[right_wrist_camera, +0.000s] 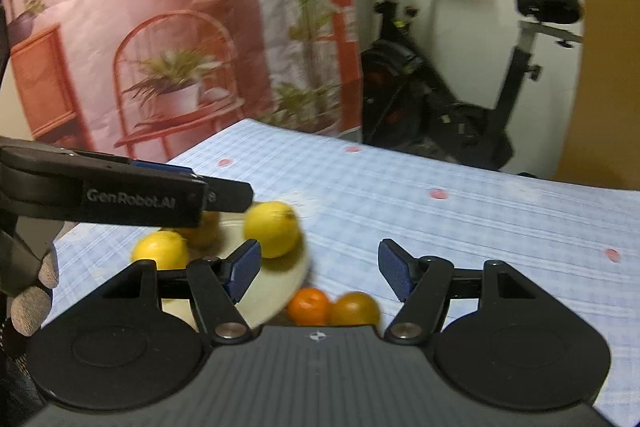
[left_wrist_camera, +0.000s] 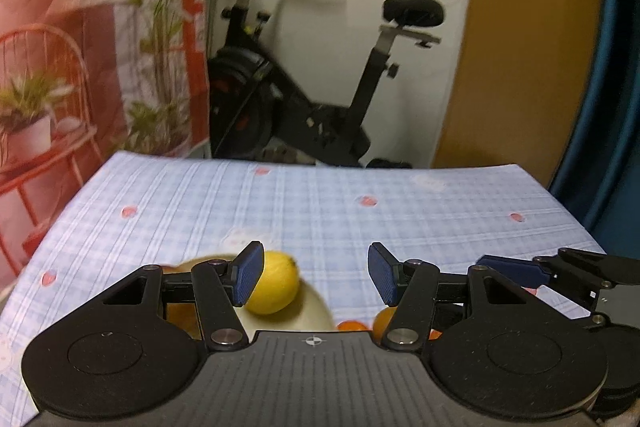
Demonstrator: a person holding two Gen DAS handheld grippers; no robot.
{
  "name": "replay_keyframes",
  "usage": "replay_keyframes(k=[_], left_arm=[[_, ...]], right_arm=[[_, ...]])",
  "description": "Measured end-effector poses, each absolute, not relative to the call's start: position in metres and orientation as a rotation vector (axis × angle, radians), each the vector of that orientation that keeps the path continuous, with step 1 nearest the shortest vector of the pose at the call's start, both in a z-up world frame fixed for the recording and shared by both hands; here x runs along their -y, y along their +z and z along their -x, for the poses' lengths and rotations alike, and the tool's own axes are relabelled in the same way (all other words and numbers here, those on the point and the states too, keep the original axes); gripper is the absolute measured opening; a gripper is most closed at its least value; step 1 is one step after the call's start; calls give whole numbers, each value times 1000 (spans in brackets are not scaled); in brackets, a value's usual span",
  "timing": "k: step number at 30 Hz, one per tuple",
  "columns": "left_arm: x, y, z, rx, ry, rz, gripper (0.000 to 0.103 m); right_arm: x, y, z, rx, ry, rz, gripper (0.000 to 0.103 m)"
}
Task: Organize fruits
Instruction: 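Move both tools to a small brown round fruit beside the oranges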
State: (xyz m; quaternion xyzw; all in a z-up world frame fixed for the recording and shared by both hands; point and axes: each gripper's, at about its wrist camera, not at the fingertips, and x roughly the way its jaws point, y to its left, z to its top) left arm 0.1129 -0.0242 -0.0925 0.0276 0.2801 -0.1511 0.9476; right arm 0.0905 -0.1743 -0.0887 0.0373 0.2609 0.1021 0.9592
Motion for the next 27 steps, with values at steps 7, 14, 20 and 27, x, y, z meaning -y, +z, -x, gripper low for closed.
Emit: replay_keyframes(k=[7, 14, 20, 27], left_arm=[[33, -100, -89, -523, -326, -41, 60], [24, -114, -74, -530, -342, -6, 60], [18, -126, -72, -575, -357, -16, 60], [4, -133, -65, -623, -363, -18, 60]], right_arm=[[211, -102, -55, -465, 123, -148, 68], [222, -121, -21, -429, 82, -171, 73], [220, -130, -12, -447, 78, -184, 73], [201, -136, -12, -481, 173, -154, 66]])
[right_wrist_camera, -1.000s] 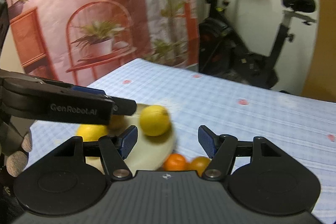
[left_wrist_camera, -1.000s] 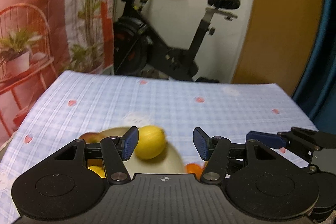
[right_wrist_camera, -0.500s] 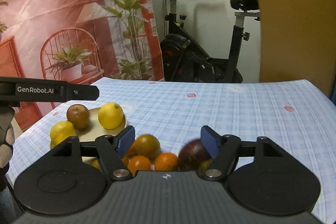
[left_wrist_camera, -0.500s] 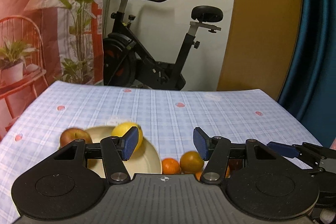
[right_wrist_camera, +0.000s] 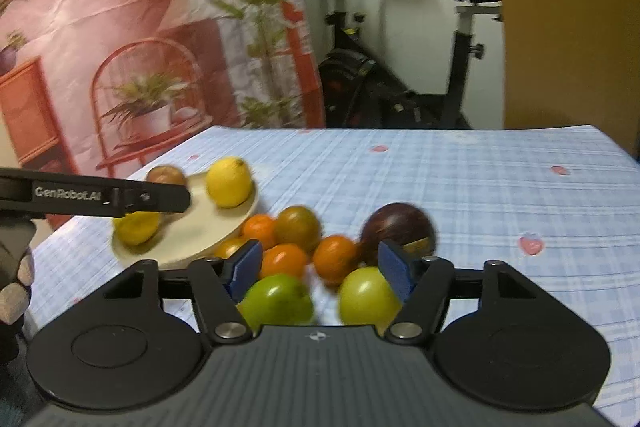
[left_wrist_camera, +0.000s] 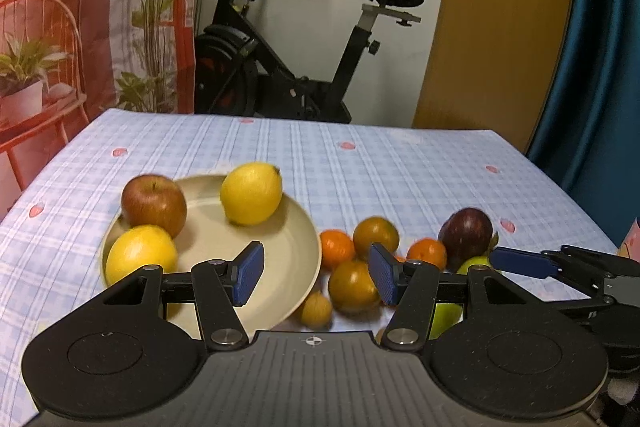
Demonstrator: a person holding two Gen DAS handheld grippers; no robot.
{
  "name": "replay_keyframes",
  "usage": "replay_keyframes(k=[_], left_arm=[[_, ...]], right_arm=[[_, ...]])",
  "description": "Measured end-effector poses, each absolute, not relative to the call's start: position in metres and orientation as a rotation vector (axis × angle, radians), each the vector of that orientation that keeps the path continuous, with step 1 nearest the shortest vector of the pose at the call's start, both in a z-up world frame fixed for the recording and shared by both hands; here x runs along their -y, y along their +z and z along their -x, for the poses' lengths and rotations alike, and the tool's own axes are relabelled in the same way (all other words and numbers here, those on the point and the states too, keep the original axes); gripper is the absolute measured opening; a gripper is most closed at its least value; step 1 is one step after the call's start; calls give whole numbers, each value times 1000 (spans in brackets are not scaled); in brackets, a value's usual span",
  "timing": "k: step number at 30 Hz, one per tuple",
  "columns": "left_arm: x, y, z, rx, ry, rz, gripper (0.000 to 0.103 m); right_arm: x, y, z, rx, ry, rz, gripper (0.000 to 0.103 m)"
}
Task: Organize fruits
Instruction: 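Move both tools to a small brown round fruit beside the oranges, then close both tools around the small brown fruit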
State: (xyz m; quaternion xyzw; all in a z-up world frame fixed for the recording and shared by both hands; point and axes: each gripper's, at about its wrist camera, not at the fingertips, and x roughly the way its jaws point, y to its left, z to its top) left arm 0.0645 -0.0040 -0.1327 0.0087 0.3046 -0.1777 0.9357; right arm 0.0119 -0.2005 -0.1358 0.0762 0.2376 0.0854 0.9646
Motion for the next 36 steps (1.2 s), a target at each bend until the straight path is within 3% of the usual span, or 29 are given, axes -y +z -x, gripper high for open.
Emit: replay_keyframes(k=[8, 12, 16, 19, 36], left_arm=[[-9, -142, -56, -663, -381, -10, 58], [-9, -147, -58, -692, -389, -9, 55], [-8, -152, -63, -719, -395, -5, 54], [-10, -159, -66, -759, -400, 13, 46], [0, -180, -81, -828, -386, 20, 39]], right_arm=[[161, -141, -9, -516, 360, -74, 37], [141, -150, -17, -553, 410, -22, 29], [138, -160, -23, -580, 365, 13, 29], [141, -165, -28, -589, 340, 33, 26], [135, -172, -28, -590, 304, 174, 28]])
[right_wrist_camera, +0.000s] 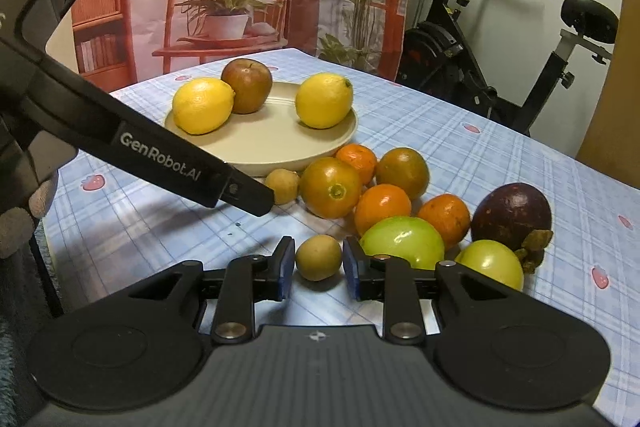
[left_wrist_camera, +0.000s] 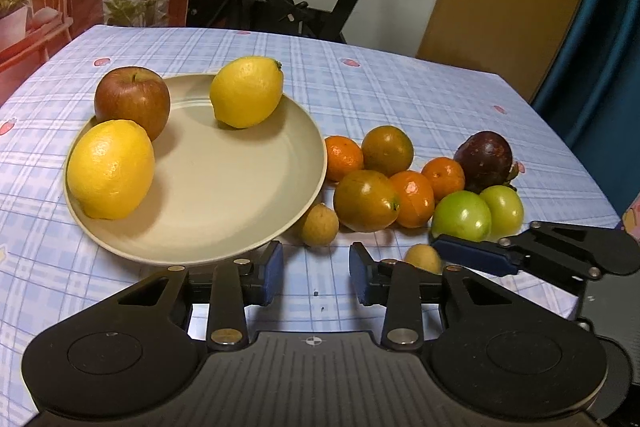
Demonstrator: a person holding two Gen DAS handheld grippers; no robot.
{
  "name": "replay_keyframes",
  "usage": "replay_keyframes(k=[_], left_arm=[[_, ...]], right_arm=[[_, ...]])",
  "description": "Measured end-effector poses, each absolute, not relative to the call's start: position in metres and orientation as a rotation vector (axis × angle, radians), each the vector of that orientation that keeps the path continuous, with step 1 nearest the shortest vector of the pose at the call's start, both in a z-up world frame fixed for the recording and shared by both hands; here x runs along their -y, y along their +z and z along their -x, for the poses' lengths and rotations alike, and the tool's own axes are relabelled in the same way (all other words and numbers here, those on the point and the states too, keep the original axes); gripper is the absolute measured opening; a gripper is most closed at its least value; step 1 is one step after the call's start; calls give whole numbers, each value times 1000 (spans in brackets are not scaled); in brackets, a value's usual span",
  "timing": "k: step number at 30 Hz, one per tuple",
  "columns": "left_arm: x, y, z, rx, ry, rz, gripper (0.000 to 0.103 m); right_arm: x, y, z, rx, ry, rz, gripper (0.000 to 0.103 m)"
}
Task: Organize fruits
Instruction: 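Close both tools around the small brown fruit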
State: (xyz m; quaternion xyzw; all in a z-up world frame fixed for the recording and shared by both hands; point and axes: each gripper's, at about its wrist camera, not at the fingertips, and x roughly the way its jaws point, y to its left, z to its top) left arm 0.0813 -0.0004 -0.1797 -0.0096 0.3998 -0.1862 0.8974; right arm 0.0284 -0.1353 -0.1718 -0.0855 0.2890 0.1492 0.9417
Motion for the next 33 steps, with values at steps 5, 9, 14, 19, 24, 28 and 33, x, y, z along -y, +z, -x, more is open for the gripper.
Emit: replay_keyframes(k=[5, 9, 14, 19, 24, 28, 33], left_arm=[[9, -184, -84, -818, -367, -11, 38], [10, -186, -87, -819, -361, -1, 38], [12, -187, -90, -805, -359, -7, 36], [16, -188, -92, -790, -357, -19, 35], [20, -190, -93, -771, -353, -38, 27], [18, -187, -90, -754, -371, -31, 27], [17, -179, -79, -726, -404, -46, 26]], right_arm=[[143, -170, -28, -596, 296, 154, 28], [144, -171, -27, -595, 298, 153, 28], [143, -170, -27, -594, 298, 150, 28], [142, -171, -27, -595, 298, 149, 28], [142, -171, -27, -595, 298, 149, 28], [142, -170, -27, -595, 297, 149, 28], [142, -170, -26, -596, 296, 149, 28]])
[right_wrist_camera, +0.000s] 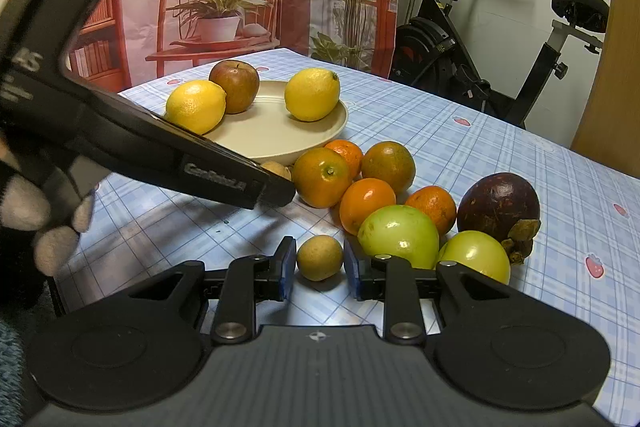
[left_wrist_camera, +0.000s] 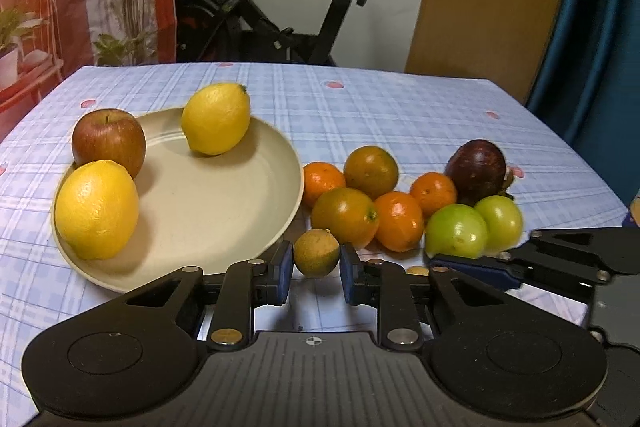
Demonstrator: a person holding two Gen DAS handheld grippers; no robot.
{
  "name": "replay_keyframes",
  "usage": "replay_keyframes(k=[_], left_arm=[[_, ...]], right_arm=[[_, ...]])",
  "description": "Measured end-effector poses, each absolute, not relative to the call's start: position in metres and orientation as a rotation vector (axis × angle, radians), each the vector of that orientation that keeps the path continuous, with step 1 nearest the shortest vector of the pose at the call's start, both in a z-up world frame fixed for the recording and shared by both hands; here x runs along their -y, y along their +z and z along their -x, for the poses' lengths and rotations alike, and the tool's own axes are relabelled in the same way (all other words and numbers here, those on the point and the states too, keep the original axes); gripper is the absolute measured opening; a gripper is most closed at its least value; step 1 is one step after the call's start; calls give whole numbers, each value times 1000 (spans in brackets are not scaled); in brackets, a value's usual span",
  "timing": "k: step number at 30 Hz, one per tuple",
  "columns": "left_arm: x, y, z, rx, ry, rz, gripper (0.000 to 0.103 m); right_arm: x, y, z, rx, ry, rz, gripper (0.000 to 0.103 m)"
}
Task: Organize fruits
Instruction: 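Close both tools around the small brown fruit, then lift the small brown fruit with both tools and carry it over the plate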
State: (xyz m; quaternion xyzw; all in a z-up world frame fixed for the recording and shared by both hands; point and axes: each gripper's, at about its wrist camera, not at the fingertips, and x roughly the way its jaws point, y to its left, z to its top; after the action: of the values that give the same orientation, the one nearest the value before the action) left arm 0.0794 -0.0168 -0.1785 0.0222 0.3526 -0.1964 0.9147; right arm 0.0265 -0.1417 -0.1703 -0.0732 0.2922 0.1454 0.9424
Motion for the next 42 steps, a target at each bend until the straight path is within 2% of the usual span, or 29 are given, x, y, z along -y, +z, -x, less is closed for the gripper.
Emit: replay_keyframes(k=[17, 26, 42], left_arm=[[9, -166, -74, -673, -396, -38, 27], [-1, -155, -81, -641, -373, -17, 27], [-52, -132, -143, -691, -321, 91, 27]], right_arm=[[136, -177, -32, -619, 300, 171, 29], [139, -162, -33, -578, 317, 148, 29], [135, -132, -86, -516, 367, 114, 29]])
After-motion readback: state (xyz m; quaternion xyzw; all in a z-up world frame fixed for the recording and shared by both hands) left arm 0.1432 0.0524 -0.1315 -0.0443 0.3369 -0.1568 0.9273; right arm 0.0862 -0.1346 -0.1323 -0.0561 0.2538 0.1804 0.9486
